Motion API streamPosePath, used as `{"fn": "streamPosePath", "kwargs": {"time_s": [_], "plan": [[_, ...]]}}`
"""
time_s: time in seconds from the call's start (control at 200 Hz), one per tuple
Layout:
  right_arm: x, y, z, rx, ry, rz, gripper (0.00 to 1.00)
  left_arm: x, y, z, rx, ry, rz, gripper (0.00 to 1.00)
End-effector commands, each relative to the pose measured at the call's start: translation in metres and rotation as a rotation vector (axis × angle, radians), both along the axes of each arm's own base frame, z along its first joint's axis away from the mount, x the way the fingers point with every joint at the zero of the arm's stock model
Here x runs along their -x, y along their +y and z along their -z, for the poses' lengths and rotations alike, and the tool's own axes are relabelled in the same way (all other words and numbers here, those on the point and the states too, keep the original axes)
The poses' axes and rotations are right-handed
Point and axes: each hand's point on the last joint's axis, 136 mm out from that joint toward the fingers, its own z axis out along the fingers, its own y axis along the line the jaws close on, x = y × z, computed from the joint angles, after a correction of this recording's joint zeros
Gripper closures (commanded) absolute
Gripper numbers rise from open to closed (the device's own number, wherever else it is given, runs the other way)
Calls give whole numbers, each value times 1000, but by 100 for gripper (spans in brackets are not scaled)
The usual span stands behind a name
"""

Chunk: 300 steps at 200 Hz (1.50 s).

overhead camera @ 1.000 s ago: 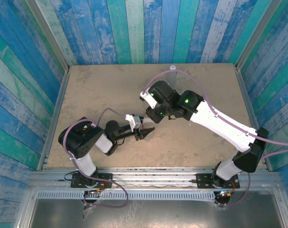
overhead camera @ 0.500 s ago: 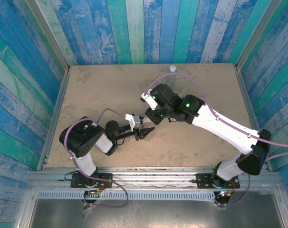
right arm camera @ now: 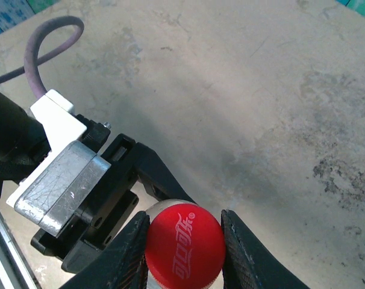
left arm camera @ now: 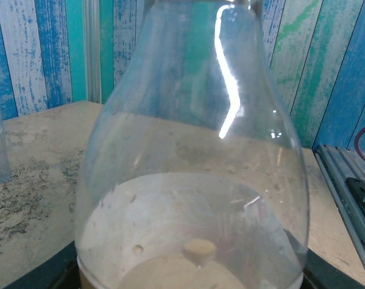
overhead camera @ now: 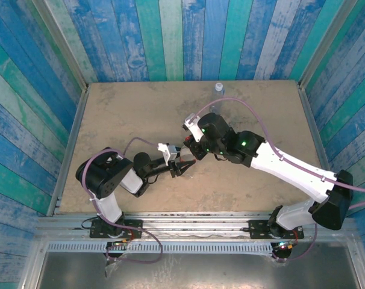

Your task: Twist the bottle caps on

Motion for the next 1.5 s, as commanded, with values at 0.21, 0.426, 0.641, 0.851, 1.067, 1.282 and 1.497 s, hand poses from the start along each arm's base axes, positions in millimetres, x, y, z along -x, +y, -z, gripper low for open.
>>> {"fn": "streamPosePath", "kwargs": {"time_s": [0.21,0.426,0.641,0.851,1.067,1.282,1.497], "plan": [[4,-7,19,-34,15,42,67,1,1,19,-27,80,11,41],[3,-9,18,-36,7,48,67,2,1,21,-35,81,10,41],[1,-8,15,-41,-1,51,63,3,1,21,-39,77,9,41],[1,-7,13,-45,-4,49,63,3,1,21,-42,74,11,40],[1,-3,8,-53,-6,41,62,4,1,23,-56,65,17,39],[0,-2,7,-45,-3,35,54,5,1,26,-68,64,21,39],[0,-1,5,-44,-4,34,49,4,1,25,-66,61,19,39]]}}
